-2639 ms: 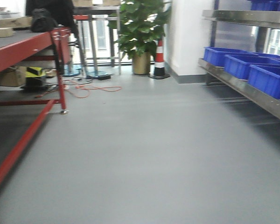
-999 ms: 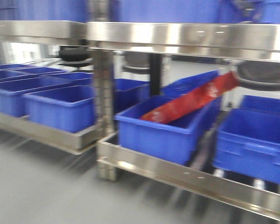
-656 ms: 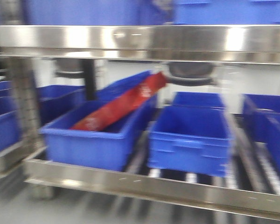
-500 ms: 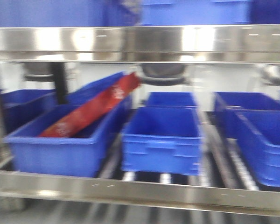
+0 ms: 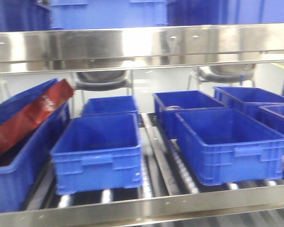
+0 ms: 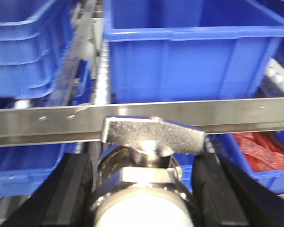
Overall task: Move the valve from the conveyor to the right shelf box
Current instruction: 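Drive up to the steel shelf holding blue bins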
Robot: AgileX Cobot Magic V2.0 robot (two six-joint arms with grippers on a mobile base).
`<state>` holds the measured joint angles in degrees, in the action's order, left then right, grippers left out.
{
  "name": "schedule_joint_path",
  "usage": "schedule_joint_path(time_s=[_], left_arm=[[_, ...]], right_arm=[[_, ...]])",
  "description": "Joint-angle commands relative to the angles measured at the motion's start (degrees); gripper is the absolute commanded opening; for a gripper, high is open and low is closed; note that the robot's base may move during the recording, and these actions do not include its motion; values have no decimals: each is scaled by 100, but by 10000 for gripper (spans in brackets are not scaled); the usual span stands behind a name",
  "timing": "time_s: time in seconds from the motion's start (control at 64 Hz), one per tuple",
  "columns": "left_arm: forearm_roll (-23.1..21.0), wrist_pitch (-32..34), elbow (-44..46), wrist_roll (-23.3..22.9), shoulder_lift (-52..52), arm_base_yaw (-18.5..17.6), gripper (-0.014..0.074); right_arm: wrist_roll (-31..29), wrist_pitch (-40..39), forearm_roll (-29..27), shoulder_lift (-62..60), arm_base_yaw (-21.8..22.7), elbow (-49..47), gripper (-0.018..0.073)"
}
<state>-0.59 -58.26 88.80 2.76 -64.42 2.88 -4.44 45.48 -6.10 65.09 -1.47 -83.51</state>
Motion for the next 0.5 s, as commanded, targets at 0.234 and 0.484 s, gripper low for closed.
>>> schedule_joint_path(time_s=[0.234,0.484], left_arm=[[-32,272,42,-43,61,-31,-111],[-32,272,42,-43,61,-31,-111]], right_arm=[[-16,-438,28,-64,12,-97,-155],[-16,-438,28,-64,12,-97,-155]])
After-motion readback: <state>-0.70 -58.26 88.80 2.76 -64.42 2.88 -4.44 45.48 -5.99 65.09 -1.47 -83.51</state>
